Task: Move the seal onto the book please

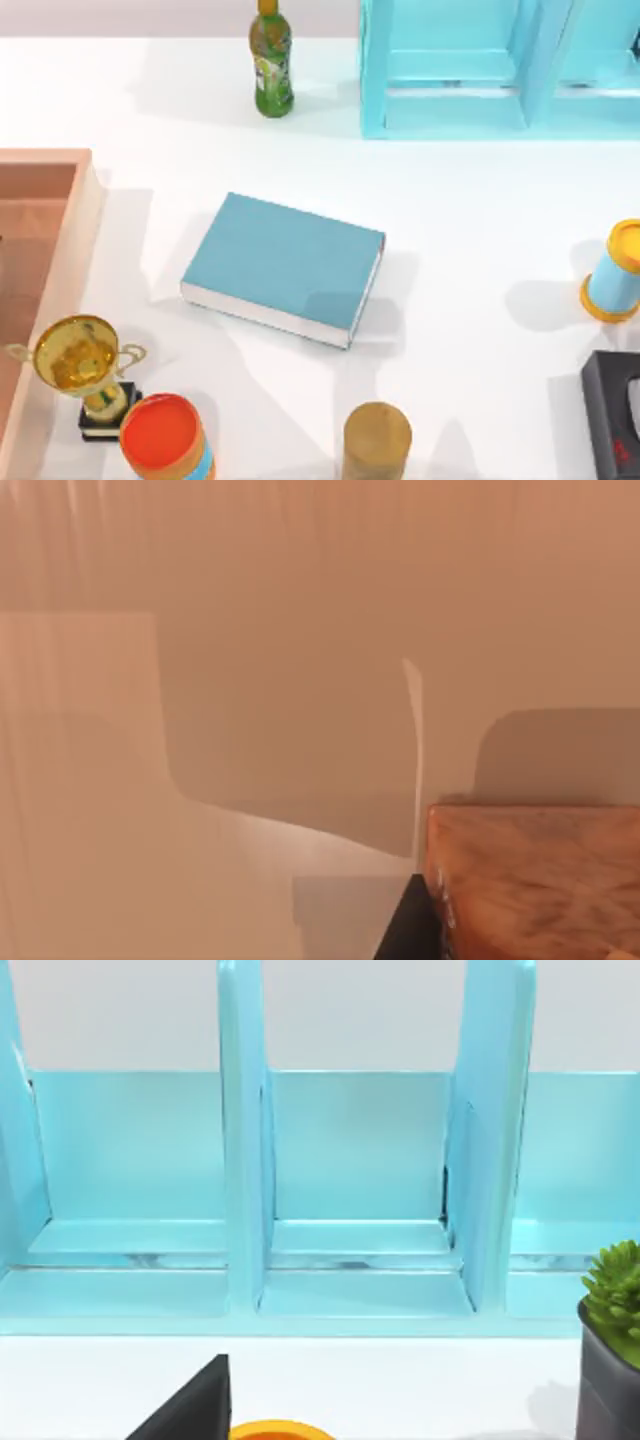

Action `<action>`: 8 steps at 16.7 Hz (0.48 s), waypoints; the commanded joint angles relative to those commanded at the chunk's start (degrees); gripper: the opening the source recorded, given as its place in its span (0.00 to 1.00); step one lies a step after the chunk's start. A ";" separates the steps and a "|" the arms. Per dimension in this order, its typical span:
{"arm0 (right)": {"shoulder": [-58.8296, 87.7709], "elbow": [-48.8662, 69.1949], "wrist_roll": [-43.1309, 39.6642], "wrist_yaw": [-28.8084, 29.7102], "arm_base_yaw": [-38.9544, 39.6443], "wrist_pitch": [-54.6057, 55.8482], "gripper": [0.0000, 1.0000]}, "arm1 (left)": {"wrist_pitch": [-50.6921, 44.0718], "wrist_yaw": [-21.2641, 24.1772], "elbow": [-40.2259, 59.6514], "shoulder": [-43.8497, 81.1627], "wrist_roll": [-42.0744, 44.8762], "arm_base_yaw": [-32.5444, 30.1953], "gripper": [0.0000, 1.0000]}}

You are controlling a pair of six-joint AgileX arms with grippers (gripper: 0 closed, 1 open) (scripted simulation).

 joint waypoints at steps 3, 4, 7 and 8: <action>0.00 0.00 0.00 0.00 0.00 0.00 1.00 | 0.00 0.00 0.00 0.00 0.00 0.00 0.02; 0.00 0.00 0.00 0.00 0.00 0.00 1.00 | 0.00 0.00 0.00 0.00 0.00 0.00 0.00; 0.00 0.00 0.00 0.00 0.00 0.00 1.00 | 0.00 0.00 0.00 0.00 0.00 0.00 0.00; 0.00 0.00 0.00 0.00 0.00 0.00 1.00 | 0.00 0.00 0.00 0.00 0.00 0.00 0.00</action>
